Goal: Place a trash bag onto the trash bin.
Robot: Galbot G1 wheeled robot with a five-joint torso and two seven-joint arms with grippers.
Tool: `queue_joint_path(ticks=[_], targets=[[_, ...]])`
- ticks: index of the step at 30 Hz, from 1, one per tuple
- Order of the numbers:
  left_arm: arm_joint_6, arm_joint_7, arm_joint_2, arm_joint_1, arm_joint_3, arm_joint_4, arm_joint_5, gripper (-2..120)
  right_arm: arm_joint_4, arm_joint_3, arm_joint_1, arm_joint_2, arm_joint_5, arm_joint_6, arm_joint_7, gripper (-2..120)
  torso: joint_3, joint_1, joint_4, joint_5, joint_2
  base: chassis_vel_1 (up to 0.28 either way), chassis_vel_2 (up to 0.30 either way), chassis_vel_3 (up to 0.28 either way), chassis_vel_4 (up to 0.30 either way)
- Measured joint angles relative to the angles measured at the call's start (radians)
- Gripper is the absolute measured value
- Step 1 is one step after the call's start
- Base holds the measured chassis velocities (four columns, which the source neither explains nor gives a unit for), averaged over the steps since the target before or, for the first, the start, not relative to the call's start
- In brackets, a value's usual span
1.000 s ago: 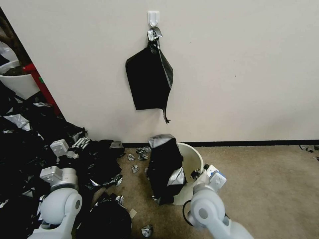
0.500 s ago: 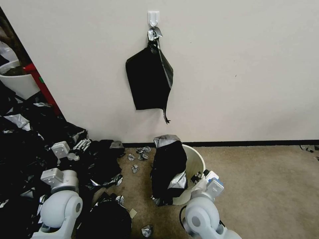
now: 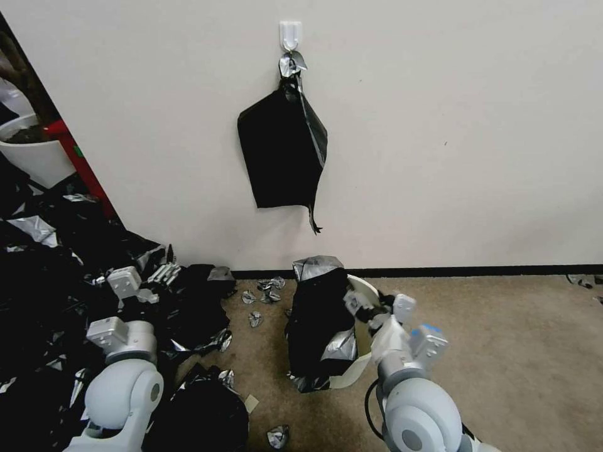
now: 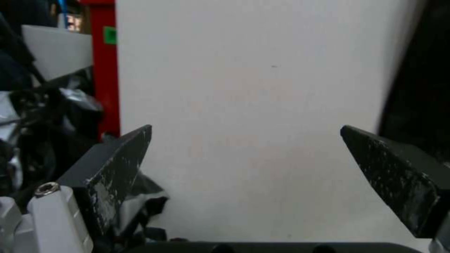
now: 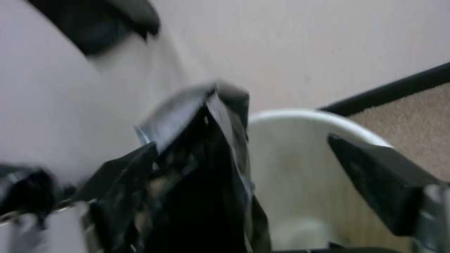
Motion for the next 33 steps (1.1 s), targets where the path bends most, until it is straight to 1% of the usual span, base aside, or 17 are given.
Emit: queue_joint_path(ticks=[1, 3, 5, 7, 8, 11, 13, 14, 17, 18, 21, 22, 23, 27, 28, 32, 33], targets=[[0.000, 0.000, 0.000, 0.000, 0.000, 0.000, 0.000, 100, 0.000, 0.000, 0.000, 0.000, 0.000, 0.000, 0.000, 97, 0.000, 0.000, 0.0000, 0.0000, 0.000, 0.000, 0.000, 0.000, 0.000], [0.004, 0.003, 0.010, -0.014, 0.007, 0.006, -0.003, 100, -0.026, -0.008, 0.028, 0.009, 0.007, -0.052, 0.011, 100, 0.000, 0.000, 0.0000, 0.0000, 0.000, 0.000, 0.000, 0.000, 0.000], [0.005, 0.003, 0.012, -0.018, 0.009, 0.008, -0.003, 100, -0.034, -0.010, 0.037, 0.014, 0.011, -0.067, 0.019, 100, 0.000, 0.000, 0.0000, 0.0000, 0.000, 0.000, 0.000, 0.000, 0.000], [0.006, 0.003, 0.014, -0.025, 0.016, 0.015, -0.003, 100, -0.051, -0.015, 0.054, 0.020, 0.018, -0.088, 0.034, 92, 0.000, 0.000, 0.0001, -0.0001, 0.000, 0.000, 0.000, 0.000, 0.000], [0.006, 0.003, 0.014, -0.025, 0.016, 0.015, -0.003, 100, -0.051, -0.015, 0.054, 0.020, 0.018, -0.088, 0.034, 92, 0.000, 0.000, 0.0001, -0.0001, 0.000, 0.000, 0.000, 0.000, 0.000], [0.008, 0.003, 0.015, -0.040, 0.035, 0.026, -0.002, 100, -0.060, -0.017, 0.064, 0.019, 0.047, -0.131, 0.040, 76, 0.000, 0.000, 0.0000, -0.0002, 0.000, 0.000, 0.000, 0.000, 0.000], [0.009, 0.003, 0.017, -0.046, 0.041, 0.029, -0.002, 100, -0.060, -0.017, 0.065, 0.017, 0.058, -0.143, 0.041, 73, 0.000, 0.000, 0.0001, -0.0002, 0.000, 0.000, 0.000, 0.000, 0.000], [0.013, 0.003, 0.019, -0.054, 0.051, 0.034, -0.003, 100, -0.060, -0.017, 0.065, 0.017, 0.064, -0.151, 0.042, 67, 0.000, 0.000, 0.0000, -0.0002, 0.000, 0.000, 0.000, 0.000, 0.000], [0.038, 0.008, 0.030, -0.077, 0.081, 0.043, -0.020, 100, -0.067, -0.019, 0.065, 0.018, 0.067, -0.160, 0.041, 54, 0.000, 0.000, 0.0000, -0.0001, 0.000, 0.000, 0.000, 0.000, 0.000], [0.038, 0.008, 0.030, -0.077, 0.081, 0.043, -0.020, 100, -0.067, -0.019, 0.065, 0.018, 0.067, -0.160, 0.041, 54, 0.000, 0.000, 0.0000, -0.0001, 0.000, 0.000, 0.000, 0.000, 0.000], [0.099, 0.037, 0.044, -0.099, 0.113, 0.045, -0.074, 100, -0.069, -0.017, 0.061, 0.016, 0.065, -0.162, 0.022, 39, 0.000, 0.000, 0.0000, -0.0001, 0.000, 0.000, 0.000, 0.000, 0.000], [0.118, 0.046, 0.048, -0.103, 0.122, 0.045, -0.092, 100, -0.069, -0.015, 0.059, 0.015, 0.063, -0.162, 0.011, 37, 0.000, 0.000, 0.0000, 0.0000, 0.000, 0.000, 0.000, 0.000, 0.000], [0.118, 0.046, 0.048, -0.103, 0.122, 0.045, -0.092, 100, -0.069, -0.015, 0.059, 0.015, 0.063, -0.162, 0.011, 37, 0.000, 0.000, 0.0000, 0.0000, 0.000, 0.000, 0.000, 0.000, 0.000], [0.286, 0.094, 0.060, -0.111, 0.183, 0.018, -0.204, 100, -0.068, -0.007, 0.048, 0.013, 0.042, -0.160, -0.023, 16, 0.000, 0.000, 0.0000, 0.0000, 0.000, 0.000, 0.000, 0.000, 0.000], [0.286, 0.094, 0.060, -0.111, 0.183, 0.018, -0.204, 100, -0.068, -0.007, 0.048, 0.013, 0.042, -0.160, -0.023, 16, 0.000, 0.000, 0.0000, 0.0000, 0.000, 0.000, 0.000, 0.000, 0.000], [0.433, 0.086, 0.047, -0.119, 0.261, -0.012, -0.281, 100, -0.070, -0.007, 0.042, 0.017, 0.020, -0.143, -0.034, 0, 0.000, 0.000, 0.0000, 0.0001, 0.000, 0.000, 0.000, 0.000, 0.000], [0.433, 0.086, 0.047, -0.119, 0.261, -0.012, -0.281, 100, -0.070, -0.007, 0.042, 0.017, 0.020, -0.143, -0.034, 0, 0.000, 0.000, 0.0000, 0.0001, 0.000, 0.000, 0.000, 0.000, 0.000]])
